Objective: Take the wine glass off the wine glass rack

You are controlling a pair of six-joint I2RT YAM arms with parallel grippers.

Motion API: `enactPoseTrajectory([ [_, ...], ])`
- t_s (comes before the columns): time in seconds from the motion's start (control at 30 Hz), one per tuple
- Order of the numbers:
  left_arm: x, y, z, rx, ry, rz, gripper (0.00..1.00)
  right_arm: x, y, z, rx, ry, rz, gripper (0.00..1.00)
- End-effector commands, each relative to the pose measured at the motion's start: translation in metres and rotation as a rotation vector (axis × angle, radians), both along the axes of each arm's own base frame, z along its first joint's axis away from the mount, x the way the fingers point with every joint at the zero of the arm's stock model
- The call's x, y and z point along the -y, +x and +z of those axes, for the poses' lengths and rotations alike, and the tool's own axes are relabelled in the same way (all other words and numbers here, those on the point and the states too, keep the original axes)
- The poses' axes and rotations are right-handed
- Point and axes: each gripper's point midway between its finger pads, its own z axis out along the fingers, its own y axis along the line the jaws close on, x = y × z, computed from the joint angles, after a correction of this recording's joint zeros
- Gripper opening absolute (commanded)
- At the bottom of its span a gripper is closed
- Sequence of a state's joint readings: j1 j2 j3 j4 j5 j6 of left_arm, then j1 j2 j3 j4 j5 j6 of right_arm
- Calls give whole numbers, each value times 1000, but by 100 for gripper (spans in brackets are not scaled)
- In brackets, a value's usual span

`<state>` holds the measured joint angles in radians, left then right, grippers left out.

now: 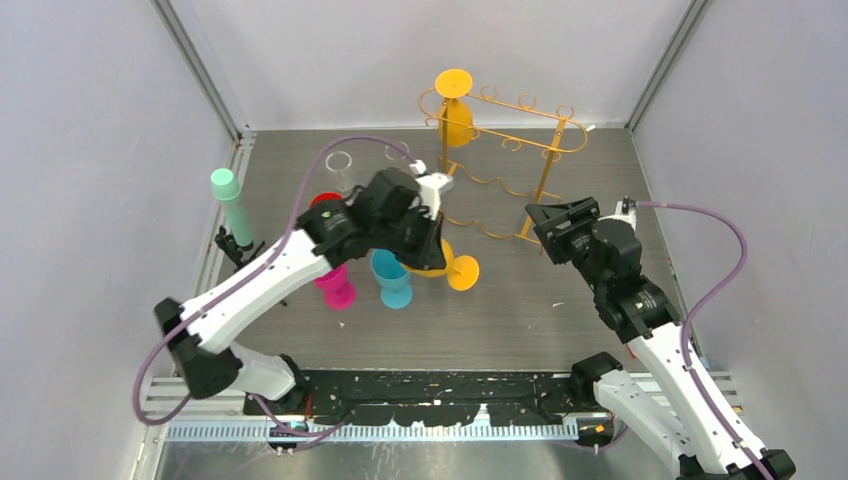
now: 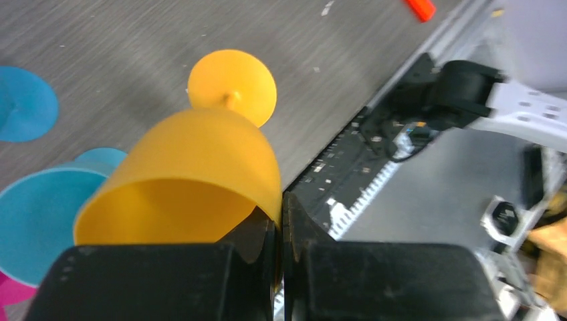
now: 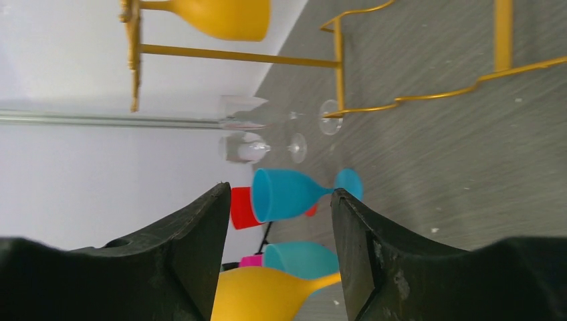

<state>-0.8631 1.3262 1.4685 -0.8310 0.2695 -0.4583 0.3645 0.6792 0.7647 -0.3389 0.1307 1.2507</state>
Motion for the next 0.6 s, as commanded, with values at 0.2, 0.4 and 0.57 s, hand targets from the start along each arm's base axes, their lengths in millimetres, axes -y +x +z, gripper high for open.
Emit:
enactPoseTrajectory([
  [0.2,17,29,-62,80,428,62,0,26,-4,4,5,-148,-85,62],
  [0.4,35,30,-101,25,491,20,0,30,-7,1,1,-166,-93,62],
  [0.57,36,34,-121,14,542,8,0,33,-9,1,7,-166,-107,62],
])
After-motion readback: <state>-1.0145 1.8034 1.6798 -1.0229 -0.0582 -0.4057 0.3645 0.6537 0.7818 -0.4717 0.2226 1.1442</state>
